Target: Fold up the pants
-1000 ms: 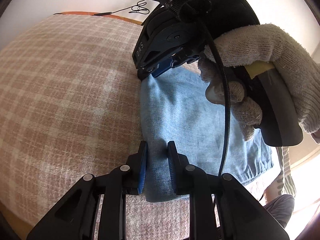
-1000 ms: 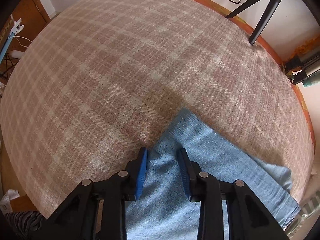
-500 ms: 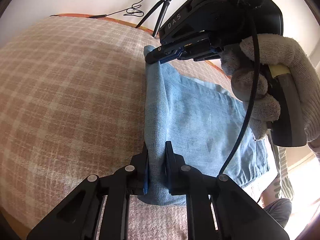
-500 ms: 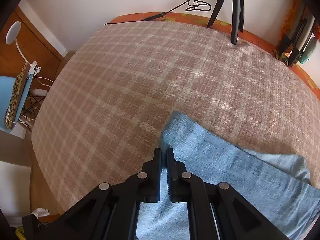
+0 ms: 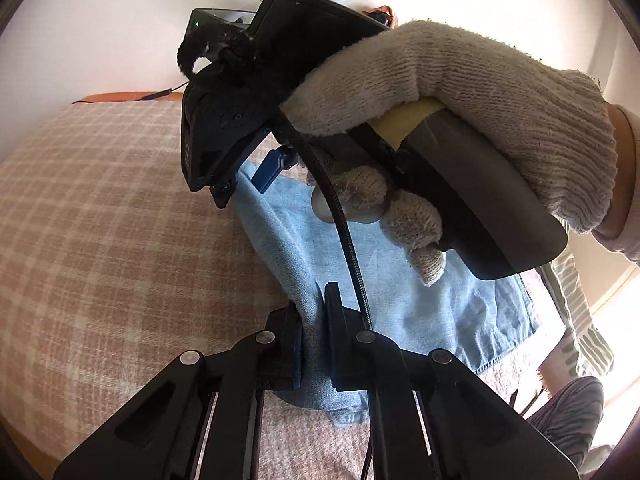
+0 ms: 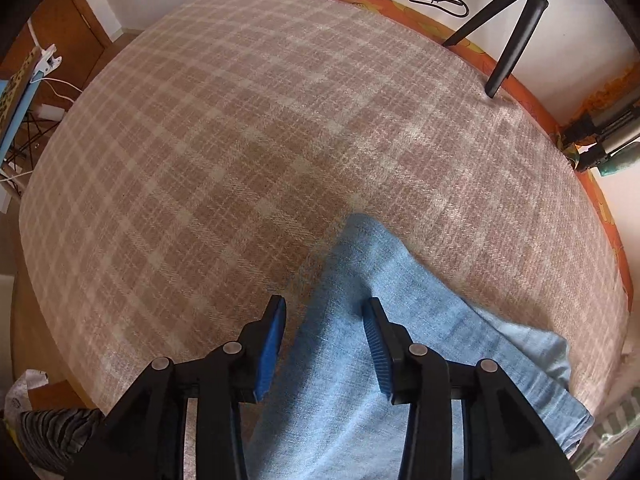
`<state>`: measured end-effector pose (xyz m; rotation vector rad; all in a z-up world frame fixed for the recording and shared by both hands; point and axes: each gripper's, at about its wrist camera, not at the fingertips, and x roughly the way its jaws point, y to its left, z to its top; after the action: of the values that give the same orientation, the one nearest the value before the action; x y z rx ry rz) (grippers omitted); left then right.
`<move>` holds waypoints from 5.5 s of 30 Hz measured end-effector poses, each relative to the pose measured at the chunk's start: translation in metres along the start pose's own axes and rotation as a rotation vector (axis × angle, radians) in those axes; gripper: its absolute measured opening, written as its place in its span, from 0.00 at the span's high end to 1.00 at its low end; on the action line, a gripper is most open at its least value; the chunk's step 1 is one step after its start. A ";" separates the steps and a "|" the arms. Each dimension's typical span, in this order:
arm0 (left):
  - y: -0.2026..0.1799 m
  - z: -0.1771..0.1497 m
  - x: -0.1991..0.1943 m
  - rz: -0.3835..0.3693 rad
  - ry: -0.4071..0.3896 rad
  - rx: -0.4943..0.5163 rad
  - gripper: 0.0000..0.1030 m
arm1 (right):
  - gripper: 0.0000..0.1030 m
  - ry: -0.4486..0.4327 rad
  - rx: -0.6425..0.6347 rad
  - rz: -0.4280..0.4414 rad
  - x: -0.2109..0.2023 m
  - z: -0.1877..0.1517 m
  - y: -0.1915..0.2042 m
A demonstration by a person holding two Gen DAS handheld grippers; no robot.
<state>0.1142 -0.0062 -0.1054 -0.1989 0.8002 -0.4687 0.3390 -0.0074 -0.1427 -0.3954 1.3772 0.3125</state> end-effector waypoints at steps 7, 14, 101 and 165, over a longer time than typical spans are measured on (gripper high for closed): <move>-0.010 0.008 -0.010 -0.084 0.001 0.001 0.94 | 0.96 -0.140 0.118 0.136 -0.036 -0.024 -0.043; -0.044 0.030 -0.029 -0.198 -0.031 0.006 0.94 | 0.97 -0.286 0.227 0.253 -0.104 -0.064 -0.100; -0.196 0.035 0.079 -0.098 0.089 0.343 0.42 | 0.13 -0.678 0.760 -0.282 -0.095 -0.436 -0.301; -0.159 0.058 0.220 -0.205 0.356 0.084 0.68 | 0.48 -0.517 0.555 0.533 0.023 -0.381 -0.405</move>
<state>0.2365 -0.2506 -0.1523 -0.1207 1.1111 -0.7432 0.1847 -0.5404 -0.1844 0.4979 0.9777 0.4140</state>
